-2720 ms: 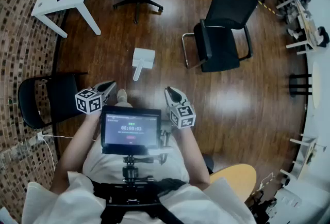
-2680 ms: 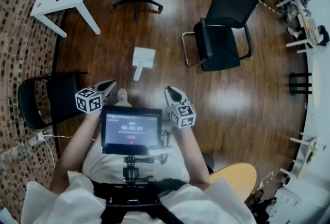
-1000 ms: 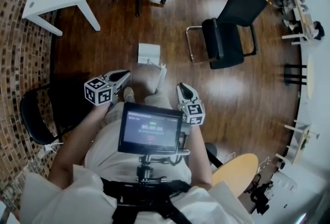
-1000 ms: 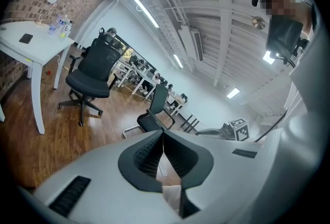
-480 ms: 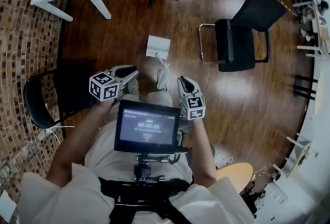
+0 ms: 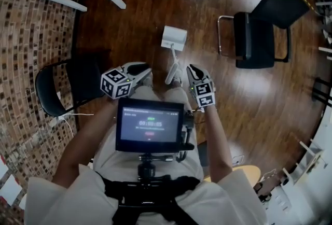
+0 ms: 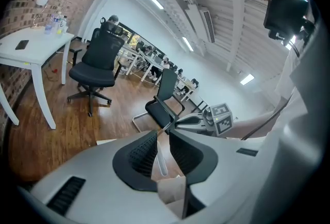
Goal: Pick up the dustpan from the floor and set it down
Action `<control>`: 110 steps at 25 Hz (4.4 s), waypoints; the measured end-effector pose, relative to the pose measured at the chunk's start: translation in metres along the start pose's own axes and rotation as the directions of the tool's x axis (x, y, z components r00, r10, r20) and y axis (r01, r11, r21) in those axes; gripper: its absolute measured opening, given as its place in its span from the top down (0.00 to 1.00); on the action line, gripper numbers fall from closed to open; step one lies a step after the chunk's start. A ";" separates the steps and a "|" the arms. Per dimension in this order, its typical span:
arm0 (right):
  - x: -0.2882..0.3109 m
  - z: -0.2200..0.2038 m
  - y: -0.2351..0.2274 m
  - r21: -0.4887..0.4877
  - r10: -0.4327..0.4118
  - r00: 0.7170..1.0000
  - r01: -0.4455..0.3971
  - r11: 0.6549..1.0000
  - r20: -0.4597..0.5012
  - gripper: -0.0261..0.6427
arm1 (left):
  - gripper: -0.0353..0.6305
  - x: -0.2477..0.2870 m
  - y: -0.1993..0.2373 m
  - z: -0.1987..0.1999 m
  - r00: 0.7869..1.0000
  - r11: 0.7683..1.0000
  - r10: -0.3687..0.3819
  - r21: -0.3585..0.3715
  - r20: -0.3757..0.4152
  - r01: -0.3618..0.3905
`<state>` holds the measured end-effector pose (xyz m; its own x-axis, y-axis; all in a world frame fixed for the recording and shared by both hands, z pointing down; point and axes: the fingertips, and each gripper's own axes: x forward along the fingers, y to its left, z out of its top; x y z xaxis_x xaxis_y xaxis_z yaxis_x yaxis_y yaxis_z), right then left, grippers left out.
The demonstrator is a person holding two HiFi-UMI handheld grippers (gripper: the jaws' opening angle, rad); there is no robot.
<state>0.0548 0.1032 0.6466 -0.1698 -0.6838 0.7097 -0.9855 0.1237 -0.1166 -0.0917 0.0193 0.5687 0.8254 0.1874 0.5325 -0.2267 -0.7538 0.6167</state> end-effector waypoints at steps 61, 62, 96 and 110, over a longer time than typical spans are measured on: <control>0.181 -0.142 0.016 -0.635 0.239 0.913 -0.402 0.660 -0.330 0.76 | 0.67 0.135 0.001 -0.119 0.908 0.973 0.182 -0.061 -0.378 -0.221; 0.183 -0.143 0.016 -0.638 0.242 0.912 -0.406 0.654 -0.332 0.76 | 0.67 0.135 0.002 -0.119 0.907 0.973 0.185 -0.063 -0.377 -0.224; 0.207 -0.132 0.011 -0.610 0.190 0.913 -0.385 0.693 -0.360 0.80 | 0.67 0.097 0.008 -0.089 0.927 0.953 0.280 -0.045 -0.250 -0.300; 0.202 -0.088 -0.035 -0.461 0.165 0.939 -0.294 0.837 -0.301 0.80 | 0.67 0.077 0.025 -0.048 0.929 0.915 0.349 -0.170 -0.123 -0.366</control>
<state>0.0561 0.0241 0.8556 -0.3194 -0.4056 0.8564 -0.7712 0.6364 0.0138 -0.0587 0.0452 0.6531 0.6241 -0.0118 0.7812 -0.5978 -0.6510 0.4678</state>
